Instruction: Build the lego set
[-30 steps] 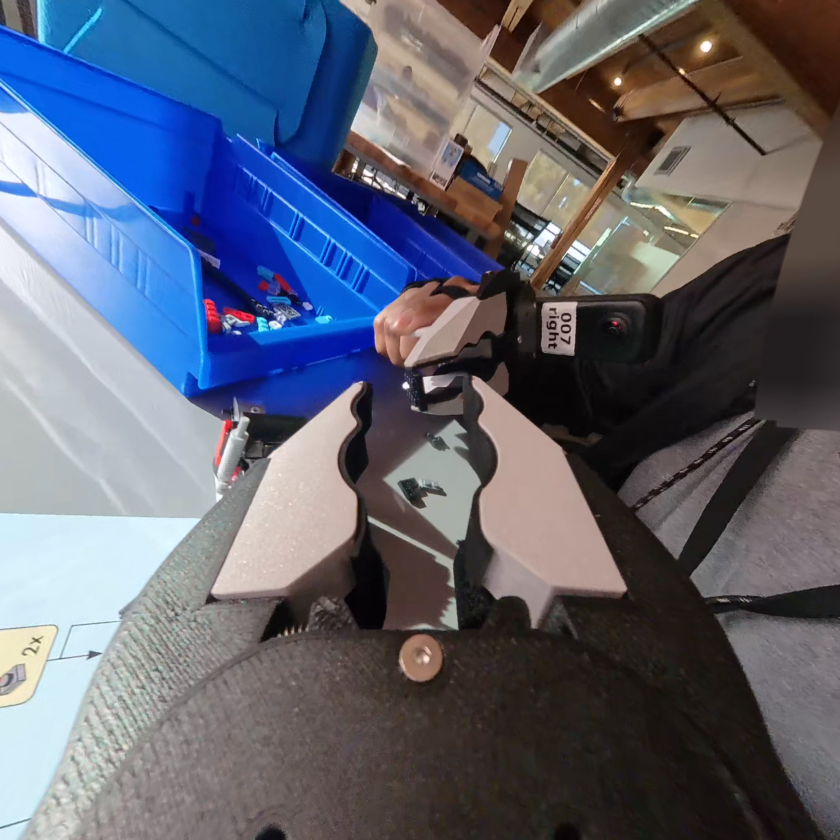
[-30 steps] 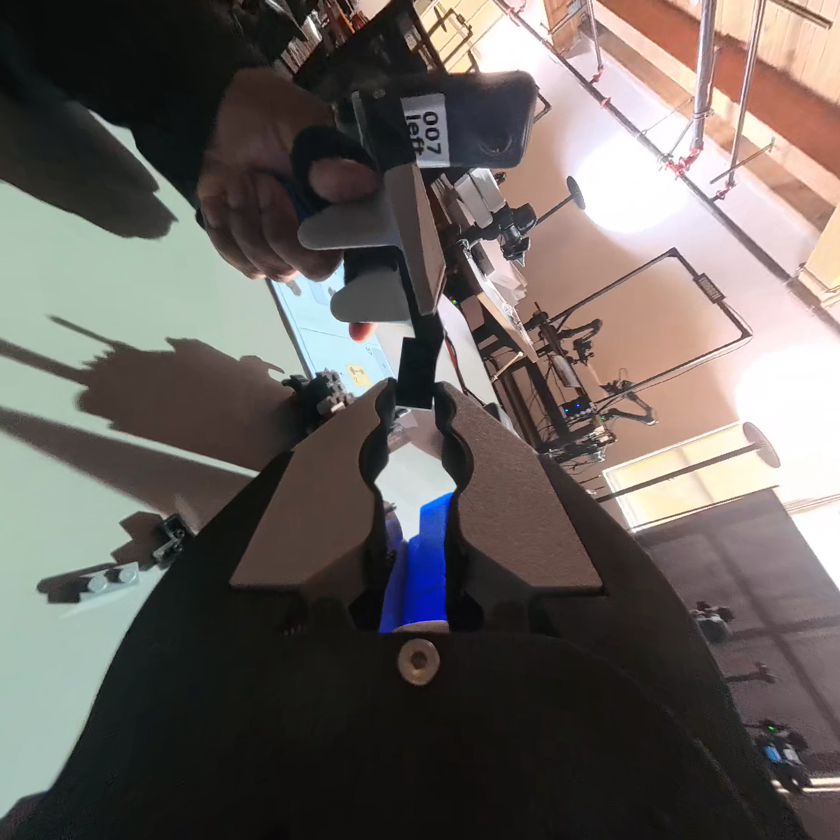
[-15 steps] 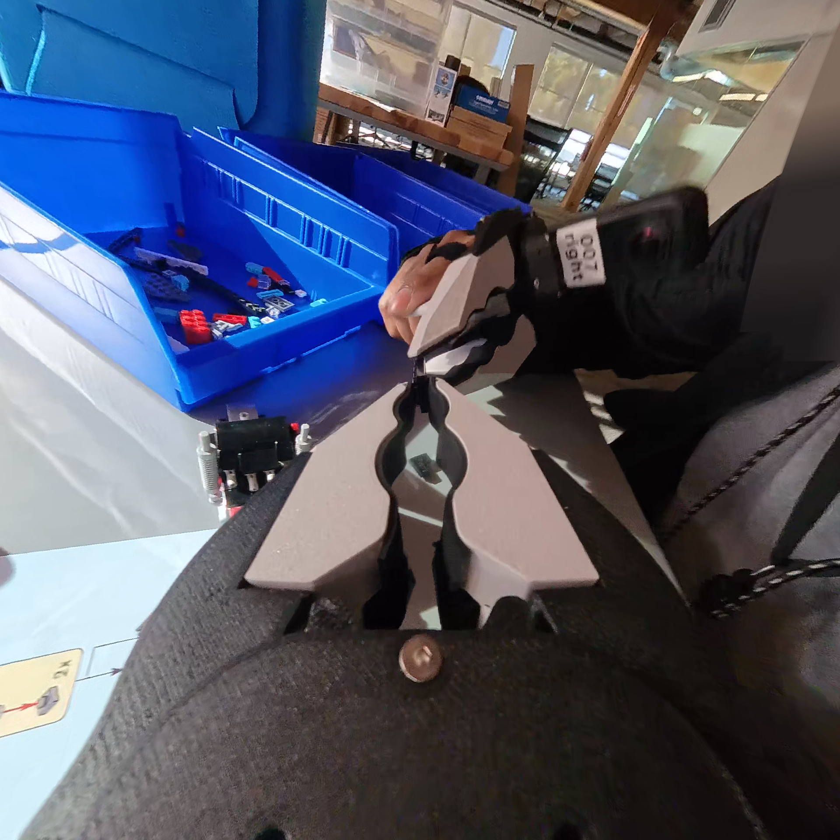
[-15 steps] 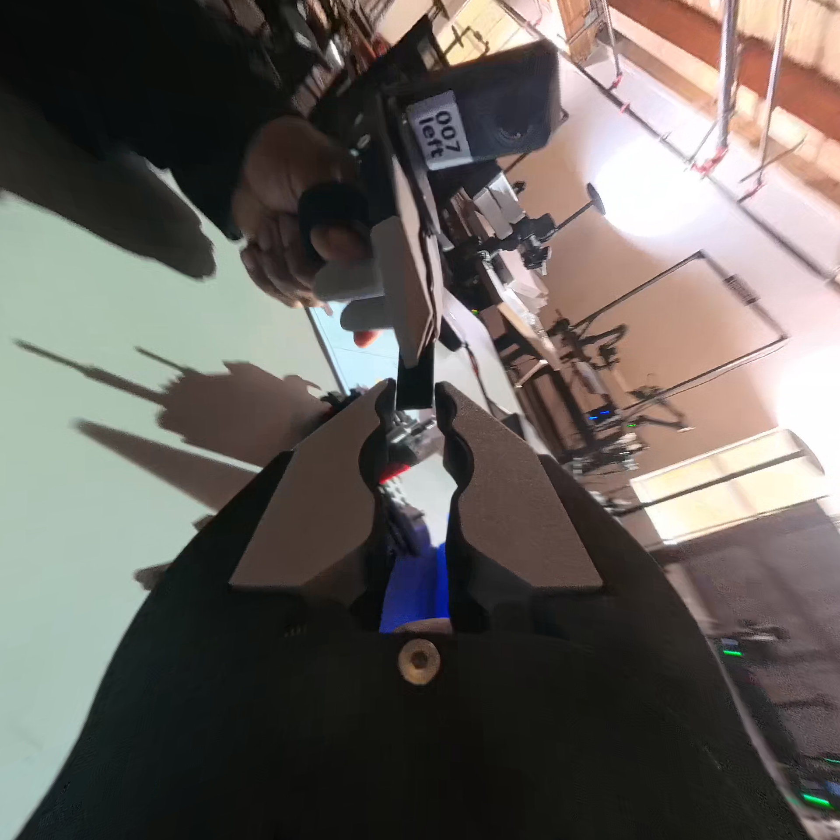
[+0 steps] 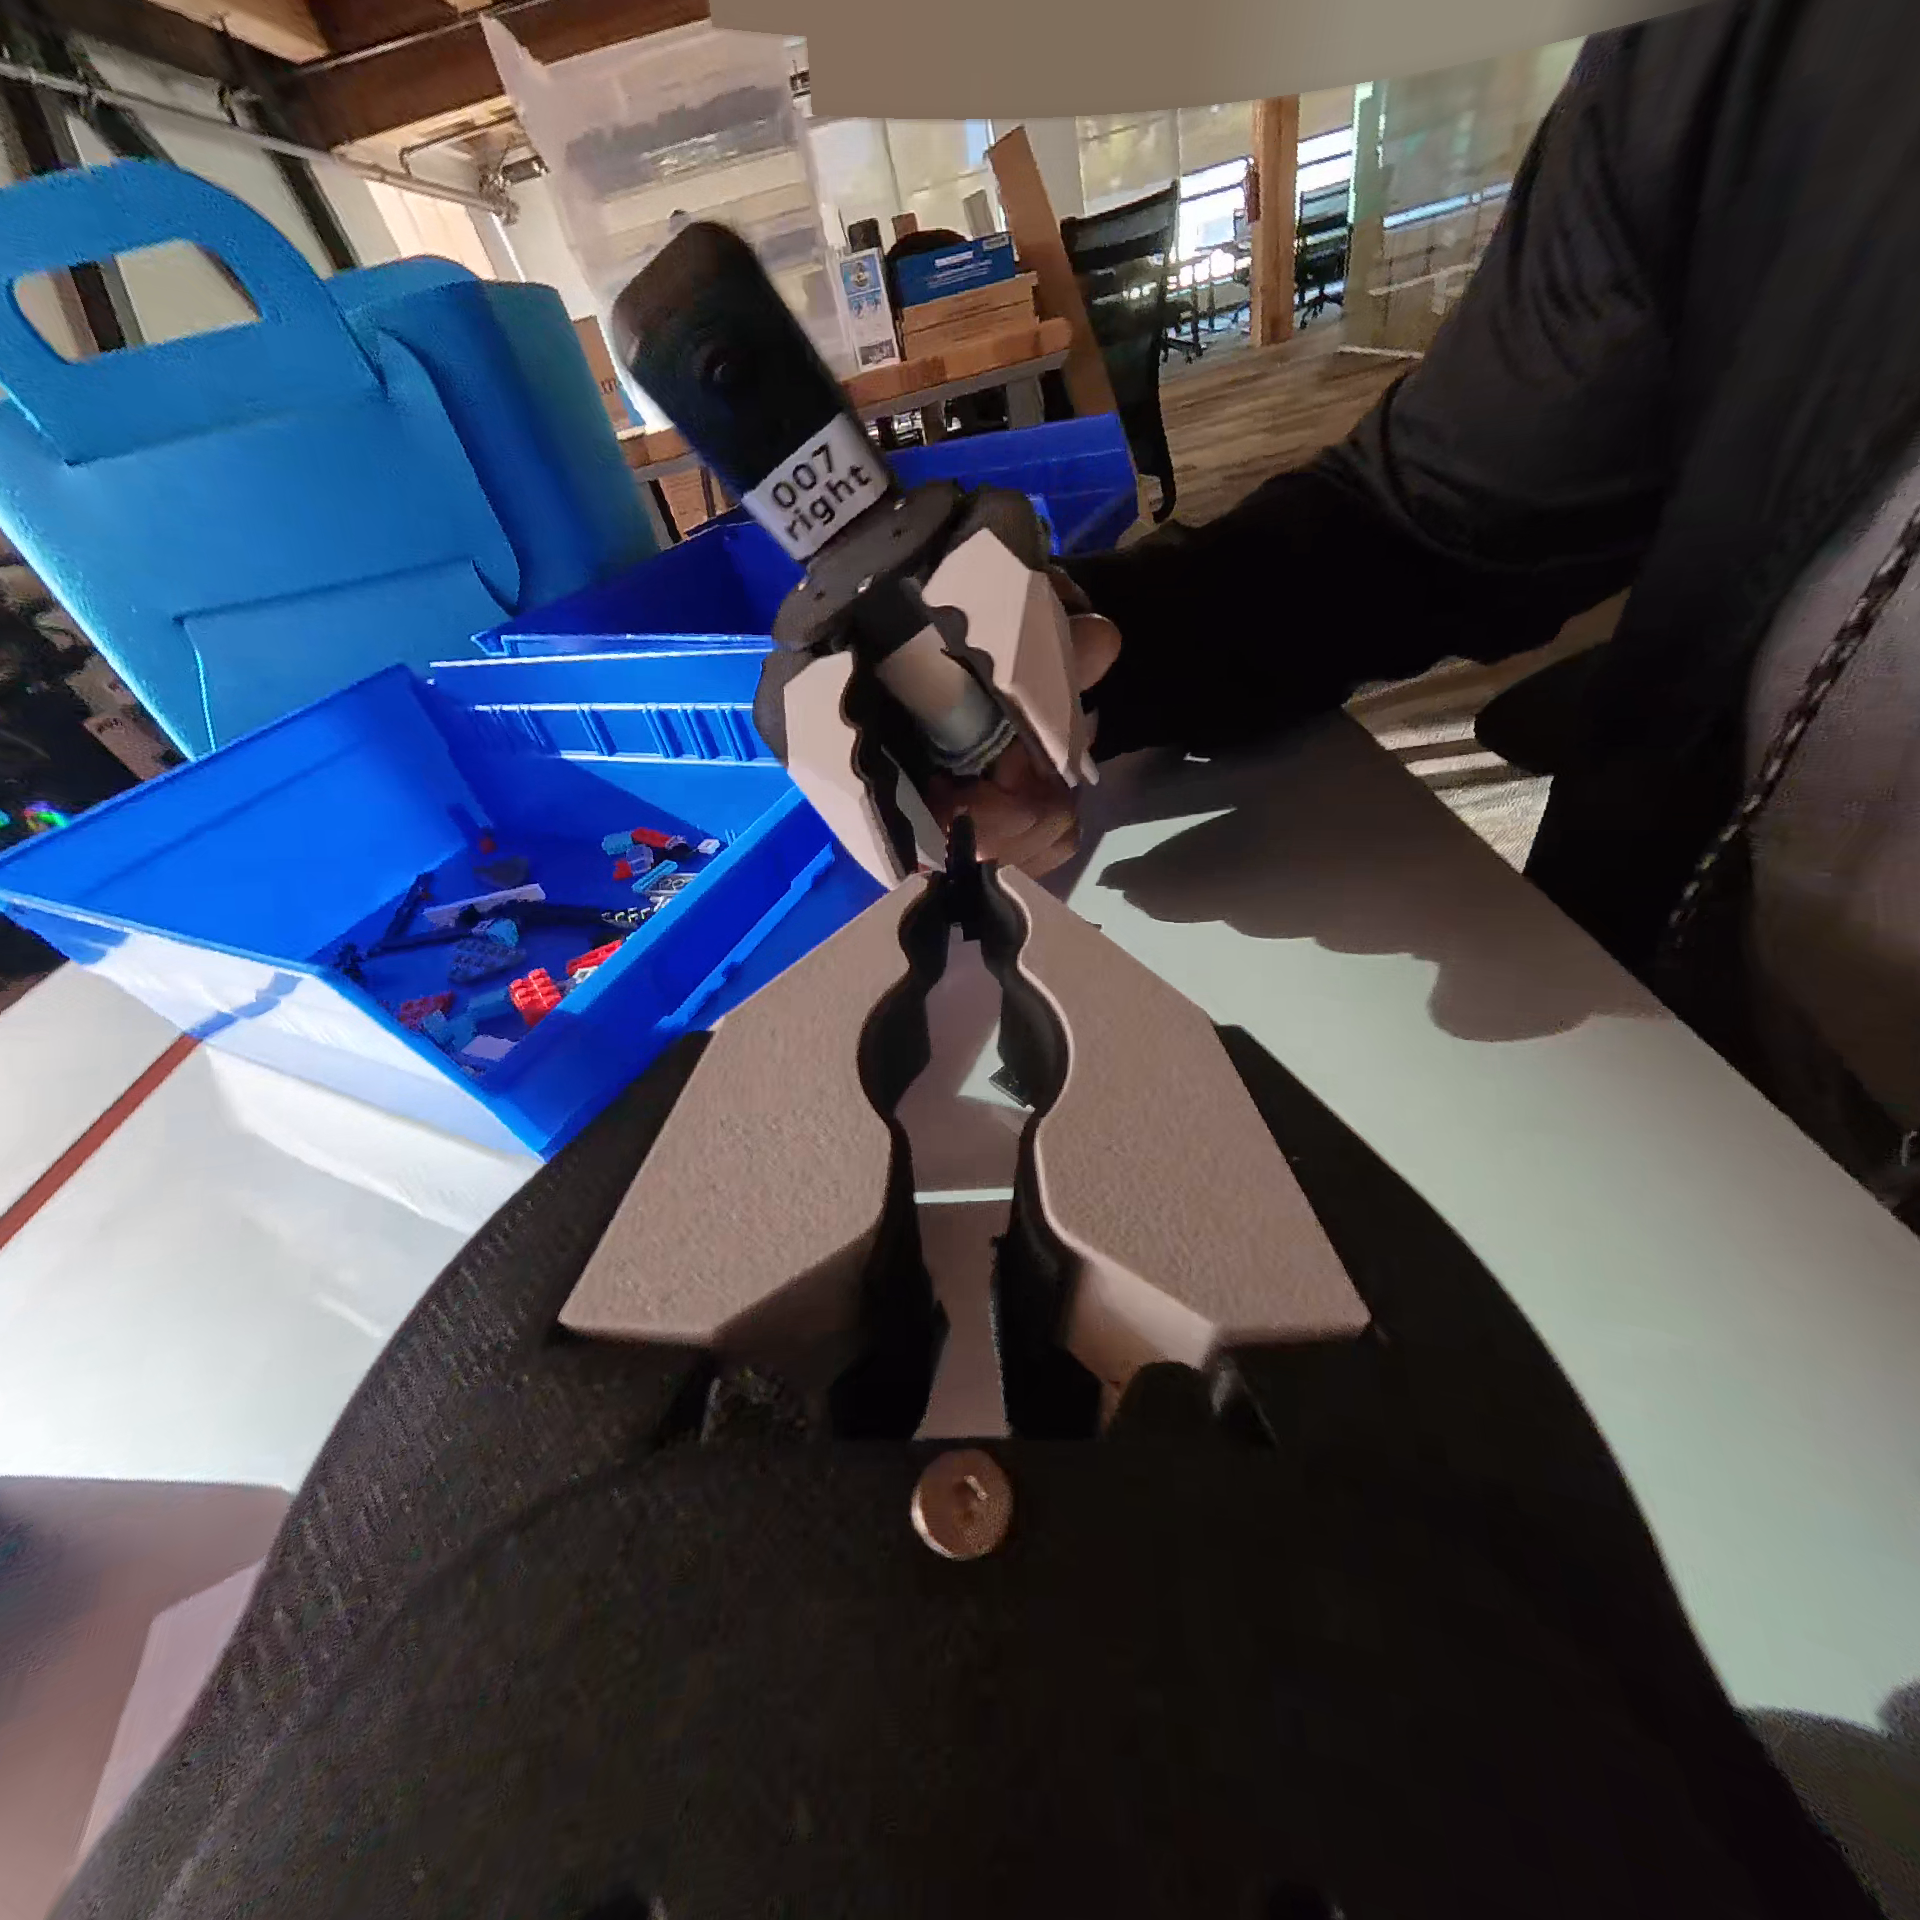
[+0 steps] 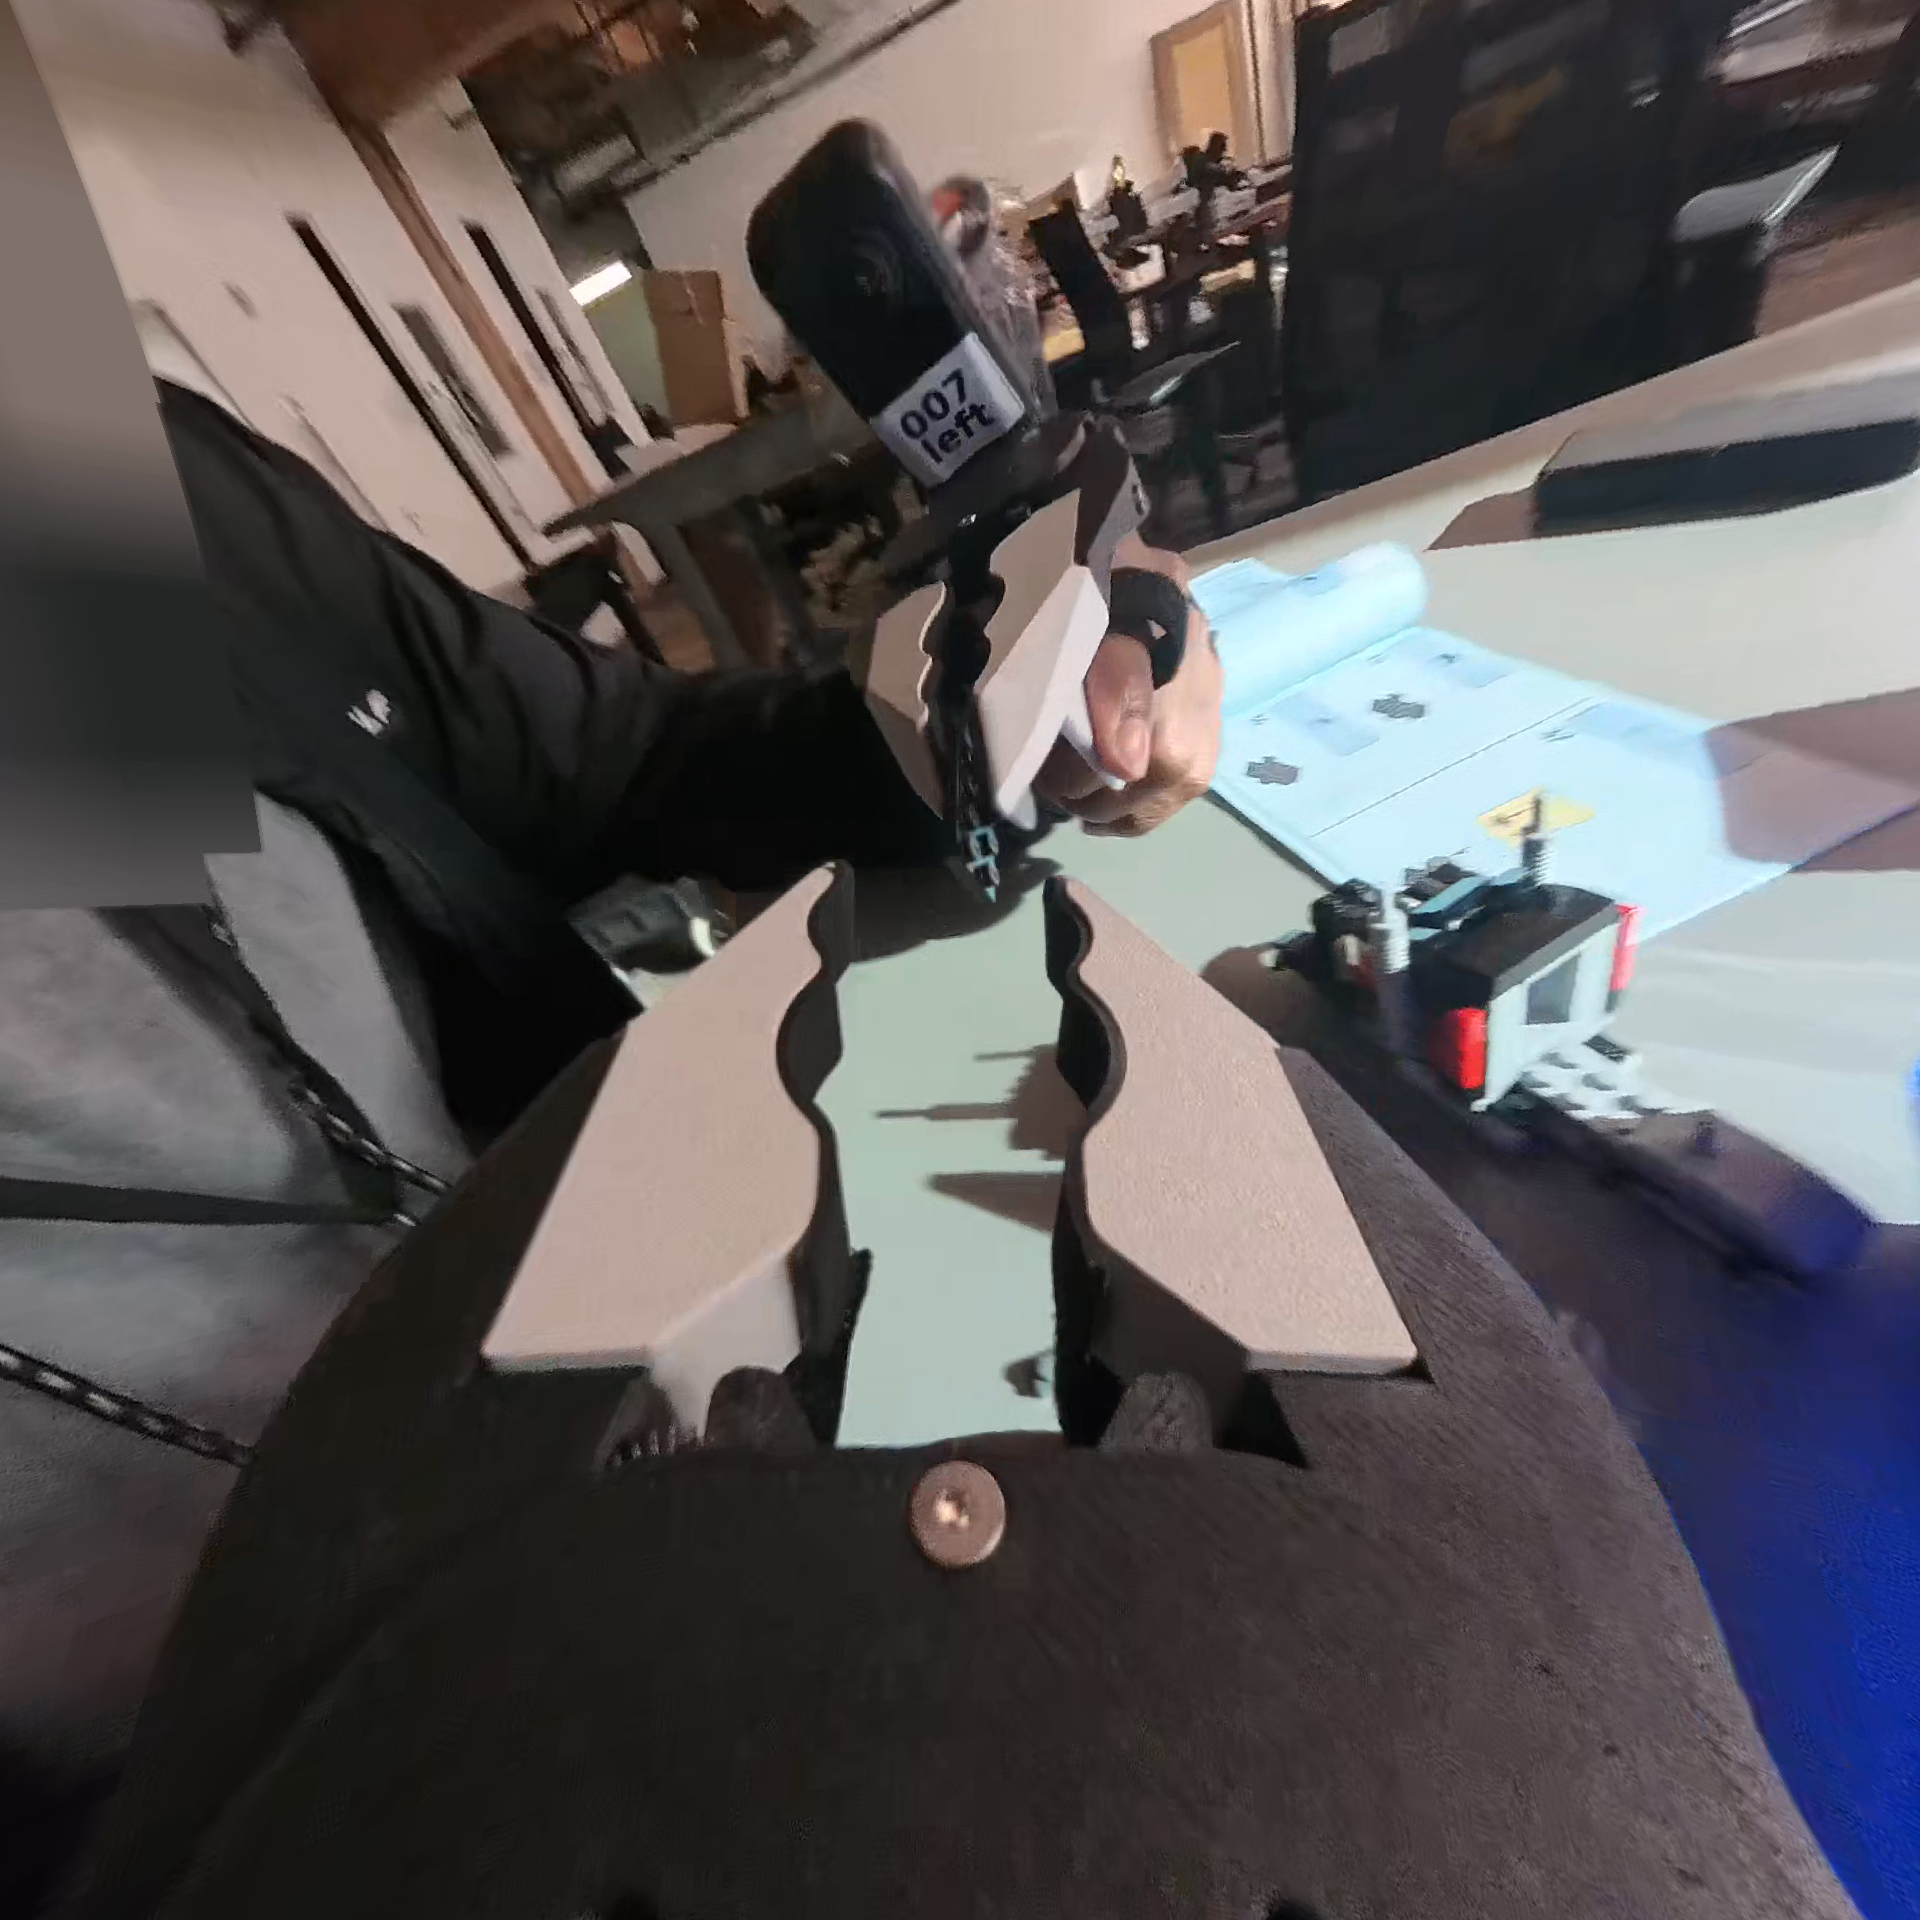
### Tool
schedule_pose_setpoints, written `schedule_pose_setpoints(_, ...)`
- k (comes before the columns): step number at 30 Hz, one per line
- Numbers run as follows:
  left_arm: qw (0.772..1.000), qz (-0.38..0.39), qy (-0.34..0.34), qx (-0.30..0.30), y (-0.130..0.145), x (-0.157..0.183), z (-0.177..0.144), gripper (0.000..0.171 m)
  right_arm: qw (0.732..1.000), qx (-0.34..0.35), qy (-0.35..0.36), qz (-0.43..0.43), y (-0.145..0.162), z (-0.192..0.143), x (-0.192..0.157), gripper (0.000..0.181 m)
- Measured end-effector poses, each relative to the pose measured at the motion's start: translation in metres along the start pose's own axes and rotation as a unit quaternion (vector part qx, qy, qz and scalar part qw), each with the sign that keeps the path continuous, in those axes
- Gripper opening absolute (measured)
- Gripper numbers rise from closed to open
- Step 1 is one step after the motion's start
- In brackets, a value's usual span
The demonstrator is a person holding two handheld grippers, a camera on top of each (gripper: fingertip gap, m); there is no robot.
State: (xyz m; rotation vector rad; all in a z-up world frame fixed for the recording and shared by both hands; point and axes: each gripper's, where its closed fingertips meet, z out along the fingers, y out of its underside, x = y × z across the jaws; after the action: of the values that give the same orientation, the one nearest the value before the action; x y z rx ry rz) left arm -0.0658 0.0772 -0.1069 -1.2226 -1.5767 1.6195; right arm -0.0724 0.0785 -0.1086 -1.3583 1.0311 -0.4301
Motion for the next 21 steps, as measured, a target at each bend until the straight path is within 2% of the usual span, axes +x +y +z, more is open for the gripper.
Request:
schedule_pose_setpoints(3, 1.000, 0.031, 0.000, -0.004, 0.002, 0.005, 0.001, 0.006, 0.997, 0.017, -0.026, 0.066, 0.000, 0.003, -0.001, 0.032)
schedule_pose_setpoints(10, 0.996, 0.083, -0.008, -0.013, 0.002, 0.010, 0.002, 0.006, 0.983, 0.023, -0.084, 0.160, 0.003, 0.005, -0.008, 0.031)
schedule_pose_setpoints(21, 0.988, 0.155, -0.012, -0.013, -0.002, 0.018, 0.003, 0.006, 0.967, 0.033, -0.127, 0.220, 0.004, 0.009, -0.013, 0.018)
